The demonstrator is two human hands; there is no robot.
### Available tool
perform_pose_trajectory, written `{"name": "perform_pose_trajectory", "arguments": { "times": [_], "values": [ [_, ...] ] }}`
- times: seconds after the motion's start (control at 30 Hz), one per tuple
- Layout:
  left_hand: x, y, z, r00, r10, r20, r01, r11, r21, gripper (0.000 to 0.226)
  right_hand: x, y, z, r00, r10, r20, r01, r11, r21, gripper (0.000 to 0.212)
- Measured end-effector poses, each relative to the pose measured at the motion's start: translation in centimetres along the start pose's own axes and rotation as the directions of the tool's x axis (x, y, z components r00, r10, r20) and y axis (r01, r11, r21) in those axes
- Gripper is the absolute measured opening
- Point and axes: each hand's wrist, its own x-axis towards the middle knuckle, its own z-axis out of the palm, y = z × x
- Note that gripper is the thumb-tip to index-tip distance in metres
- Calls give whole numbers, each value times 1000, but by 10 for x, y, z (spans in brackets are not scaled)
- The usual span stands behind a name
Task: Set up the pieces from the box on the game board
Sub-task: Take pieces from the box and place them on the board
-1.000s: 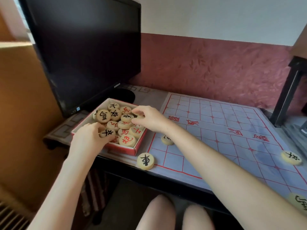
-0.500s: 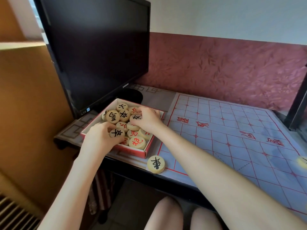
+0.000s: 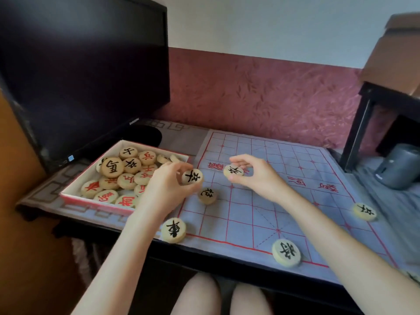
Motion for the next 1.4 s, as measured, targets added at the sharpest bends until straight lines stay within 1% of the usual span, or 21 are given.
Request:
{"name": "perform_pose_trajectory", "arguments": {
  "times": [0.07,0.2,0.33,0.47,0.57,0.7,0.83,0.97,1.07,1.13,1.23,1.33,1.4],
  "values": [
    [3,18,23,998,44,51,-43,998,-37,40,-17,20,-27,998,44,-33,-45,998,-45,44],
    [9,57,71,984,122,133,-106,987,-121,38,-47,60,-73,980,167,-111,-171,985,-31,43],
    [17,87,111,960,177,219,-158,982,-103,45,-70,94,-102,956,249,-155,-267,958,-108,43],
    [23,105,139,952,187,243,-165,981,-105,46,-83,117,-109,944,287,-164,-308,943,-124,44],
    [26,108,151,949,176,261,-163,984,-72,48,-85,123,-109,947,286,-149,-304,945,-122,45],
    [30,101,158,948,129,292,-132,991,-10,48,-86,125,-107,947,287,-141,-306,942,-137,47],
    [27,94,164,948,105,301,-116,993,20,47,-88,129,-104,944,288,-161,-313,936,-163,49],
    [27,89,167,949,122,290,-137,990,30,48,-90,130,-101,937,303,-172,-331,928,-170,49],
    [27,88,166,941,138,308,-161,986,51,54,-92,129,-100,936,291,-196,-330,919,-215,49],
    [26,89,163,944,154,293,-167,986,20,56,-91,122,-101,940,273,-207,-318,919,-233,47],
    [29,91,153,954,163,252,-152,987,-60,47,-84,105,-99,958,226,-176,-261,941,-215,46],
    [33,88,134,955,202,216,-190,979,-73,36,-73,80,-92,973,196,-124,-215,963,-162,46],
    [35,83,115,962,216,165,-203,975,-90,30,-63,62,-86,982,162,-95,-175,971,-159,47]
  ]
}}
